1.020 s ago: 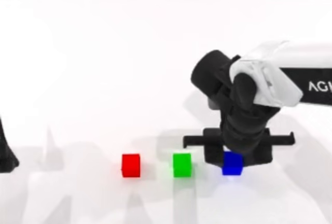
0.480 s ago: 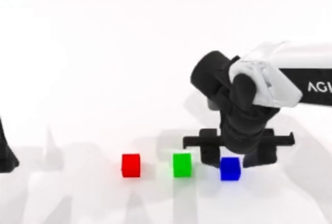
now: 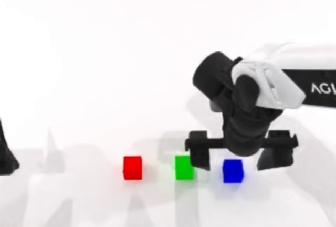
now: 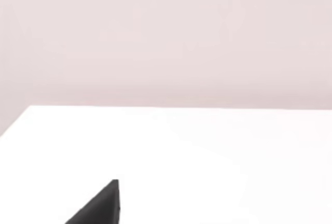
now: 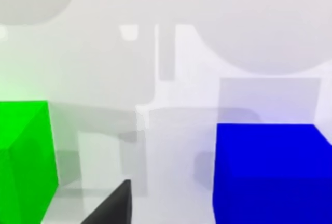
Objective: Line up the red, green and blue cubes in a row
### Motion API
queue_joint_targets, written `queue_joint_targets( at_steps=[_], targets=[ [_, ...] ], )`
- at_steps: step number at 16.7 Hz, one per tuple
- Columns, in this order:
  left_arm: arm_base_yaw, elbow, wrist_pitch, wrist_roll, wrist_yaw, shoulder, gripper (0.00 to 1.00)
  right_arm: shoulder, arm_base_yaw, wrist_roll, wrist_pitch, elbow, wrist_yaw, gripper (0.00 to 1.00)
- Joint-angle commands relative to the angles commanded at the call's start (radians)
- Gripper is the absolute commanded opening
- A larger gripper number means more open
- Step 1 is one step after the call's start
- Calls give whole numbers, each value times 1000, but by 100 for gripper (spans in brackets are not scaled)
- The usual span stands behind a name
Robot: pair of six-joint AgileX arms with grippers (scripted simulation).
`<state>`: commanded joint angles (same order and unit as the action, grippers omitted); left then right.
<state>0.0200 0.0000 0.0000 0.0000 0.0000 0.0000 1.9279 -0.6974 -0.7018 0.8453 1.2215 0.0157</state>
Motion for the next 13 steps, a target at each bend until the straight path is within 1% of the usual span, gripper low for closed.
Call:
queue_joint_targets(
  at_steps=[6,11,13],
  targets=[
    [0,0,0,0,0,0,100,-5,-1,-1,17,15,0,100],
    [0,0,0,0,0,0,100,-64,-8,-2,206,129,0,100],
    [0,0,0,0,0,0,100,-87,-9,0,254,164,0,100]
  ],
)
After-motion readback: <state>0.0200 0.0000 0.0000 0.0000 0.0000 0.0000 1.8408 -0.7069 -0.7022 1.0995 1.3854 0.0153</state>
